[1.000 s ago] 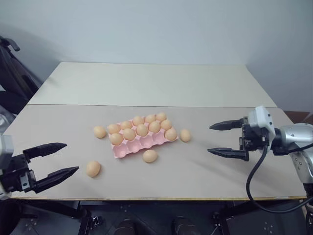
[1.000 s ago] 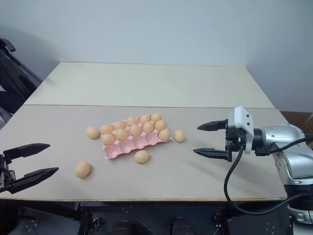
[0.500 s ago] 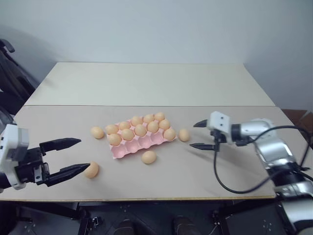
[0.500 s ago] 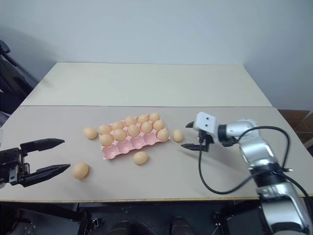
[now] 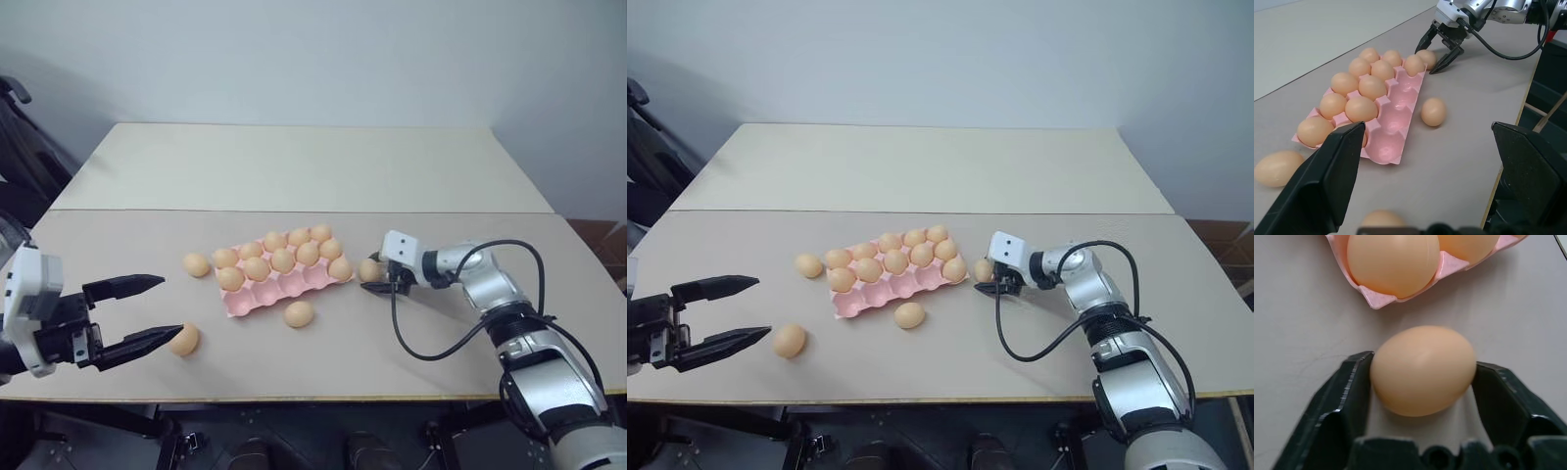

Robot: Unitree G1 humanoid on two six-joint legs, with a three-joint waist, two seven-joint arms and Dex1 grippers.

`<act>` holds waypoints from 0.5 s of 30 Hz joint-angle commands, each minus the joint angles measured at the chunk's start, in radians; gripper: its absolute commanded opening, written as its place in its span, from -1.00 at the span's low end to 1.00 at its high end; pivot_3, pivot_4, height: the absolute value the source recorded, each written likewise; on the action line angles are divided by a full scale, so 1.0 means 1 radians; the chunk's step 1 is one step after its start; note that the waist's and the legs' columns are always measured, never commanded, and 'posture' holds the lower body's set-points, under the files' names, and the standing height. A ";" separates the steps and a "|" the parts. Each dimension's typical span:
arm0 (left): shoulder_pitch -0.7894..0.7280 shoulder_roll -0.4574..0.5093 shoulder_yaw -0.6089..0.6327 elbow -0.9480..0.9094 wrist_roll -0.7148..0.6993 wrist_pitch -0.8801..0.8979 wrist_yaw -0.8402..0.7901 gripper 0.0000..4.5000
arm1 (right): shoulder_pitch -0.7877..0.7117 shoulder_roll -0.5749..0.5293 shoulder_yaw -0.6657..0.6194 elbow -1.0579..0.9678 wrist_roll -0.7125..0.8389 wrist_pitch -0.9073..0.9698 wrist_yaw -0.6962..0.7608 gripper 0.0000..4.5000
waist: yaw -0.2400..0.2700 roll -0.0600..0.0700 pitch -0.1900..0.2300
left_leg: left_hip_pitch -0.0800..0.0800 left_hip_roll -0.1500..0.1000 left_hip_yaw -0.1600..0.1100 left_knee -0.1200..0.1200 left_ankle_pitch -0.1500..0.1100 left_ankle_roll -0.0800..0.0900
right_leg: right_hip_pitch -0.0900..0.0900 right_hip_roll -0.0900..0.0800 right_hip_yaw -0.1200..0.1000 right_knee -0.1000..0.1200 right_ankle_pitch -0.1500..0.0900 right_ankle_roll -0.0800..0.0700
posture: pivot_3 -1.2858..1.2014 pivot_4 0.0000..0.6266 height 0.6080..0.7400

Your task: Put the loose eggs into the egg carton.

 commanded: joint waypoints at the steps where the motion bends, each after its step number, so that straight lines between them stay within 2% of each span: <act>1: 0.002 0.005 0.034 -0.012 0.007 -0.025 -0.007 1.00 | 0.004 -0.022 -0.049 -0.050 0.034 -0.017 0.023 0.09 | 0.000 0.000 0.000 | 0.000 0.000 0.000 0.000 0.000 0.000 | 0.000 0.000 0.000 0.000 0.000 0.000 | 0.03 -0.52 1.00; 3: 0.004 0.004 0.035 -0.012 0.010 -0.026 -0.007 1.00 | 0.030 -0.043 -0.071 -0.099 0.051 -0.003 0.041 0.03 | 0.001 0.000 0.000 | 0.000 0.000 0.000 0.000 0.000 0.000 | 0.000 0.000 0.000 0.000 0.000 0.000 | 0.03 -0.52 1.00; 9: 0.003 -0.002 0.028 -0.011 0.018 -0.033 -0.011 1.00 | 0.098 -0.135 -0.121 -0.256 0.095 0.031 0.087 0.03 | 0.005 0.000 0.000 | 0.000 0.000 0.000 0.000 0.000 0.000 | 0.000 0.000 0.000 0.000 0.000 0.000 | 0.03 -0.52 1.00; 12: -0.003 0.000 0.019 -0.003 0.021 -0.040 -0.013 1.00 | 0.098 -0.130 -0.132 -0.328 0.124 0.056 0.093 0.03 | -0.003 0.000 0.000 | 0.001 0.000 0.000 0.000 0.000 0.000 | 0.000 0.000 0.000 0.001 0.000 0.000 | 0.03 -0.52 1.00; 15: -0.017 0.001 -0.002 0.006 0.025 -0.049 -0.013 1.00 | 0.067 -0.075 -0.124 -0.406 0.160 0.098 0.083 0.03 | -0.011 0.000 0.000 | 0.003 0.001 0.000 0.000 0.000 0.000 | 0.000 0.001 0.001 0.003 0.000 -0.001 | 0.03 -0.52 1.00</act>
